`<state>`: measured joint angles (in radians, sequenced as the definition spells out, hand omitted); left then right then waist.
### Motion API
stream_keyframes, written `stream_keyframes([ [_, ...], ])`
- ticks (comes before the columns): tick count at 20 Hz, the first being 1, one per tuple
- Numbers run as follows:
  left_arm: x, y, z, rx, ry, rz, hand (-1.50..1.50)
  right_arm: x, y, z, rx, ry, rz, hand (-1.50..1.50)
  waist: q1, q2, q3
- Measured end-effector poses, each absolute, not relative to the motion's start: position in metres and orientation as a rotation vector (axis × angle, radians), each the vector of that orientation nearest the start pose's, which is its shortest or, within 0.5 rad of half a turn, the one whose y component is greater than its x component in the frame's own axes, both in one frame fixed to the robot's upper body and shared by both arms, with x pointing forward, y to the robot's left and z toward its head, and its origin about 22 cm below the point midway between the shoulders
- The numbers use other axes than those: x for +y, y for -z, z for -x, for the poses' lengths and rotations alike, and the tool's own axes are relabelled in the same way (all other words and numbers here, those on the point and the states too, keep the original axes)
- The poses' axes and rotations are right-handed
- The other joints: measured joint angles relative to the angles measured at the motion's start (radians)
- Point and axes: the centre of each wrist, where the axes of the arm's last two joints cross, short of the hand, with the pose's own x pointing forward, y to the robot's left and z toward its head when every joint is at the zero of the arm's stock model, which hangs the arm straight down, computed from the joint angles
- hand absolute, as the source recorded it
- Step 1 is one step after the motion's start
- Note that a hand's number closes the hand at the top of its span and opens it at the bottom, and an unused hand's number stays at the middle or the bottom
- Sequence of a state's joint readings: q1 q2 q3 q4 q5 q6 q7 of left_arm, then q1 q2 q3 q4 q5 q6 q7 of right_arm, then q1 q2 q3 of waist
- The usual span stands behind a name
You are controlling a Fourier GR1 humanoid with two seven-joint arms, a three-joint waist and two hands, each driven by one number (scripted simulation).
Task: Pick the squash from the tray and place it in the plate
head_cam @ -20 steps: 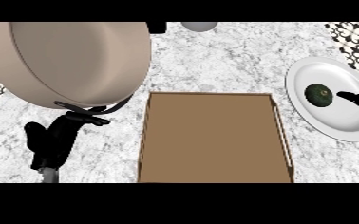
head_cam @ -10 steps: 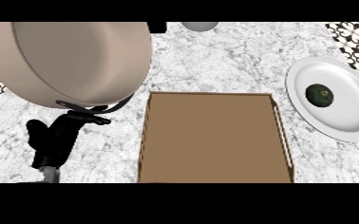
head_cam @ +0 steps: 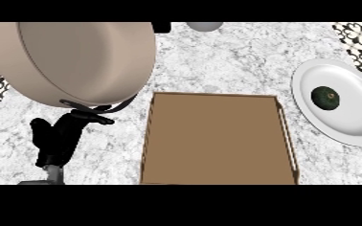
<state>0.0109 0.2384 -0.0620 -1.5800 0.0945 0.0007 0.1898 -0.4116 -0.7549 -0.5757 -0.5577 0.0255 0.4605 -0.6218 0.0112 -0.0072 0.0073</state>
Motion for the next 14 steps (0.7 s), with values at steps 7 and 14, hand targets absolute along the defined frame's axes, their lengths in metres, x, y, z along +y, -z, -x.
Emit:
stream_keyframes([
  [7,0.268,-0.010,-0.240,-1.384,0.157,-0.076,0.00,-0.564,-0.061,-0.239,-1.732,-0.051,0.461,-1.50,0.006,0.001,0.001],
  [14,0.269,-0.011,-0.242,-1.390,0.160,-0.071,0.00,-0.579,-0.061,-0.221,-1.673,-0.063,0.523,-1.50,0.010,0.005,0.002],
])
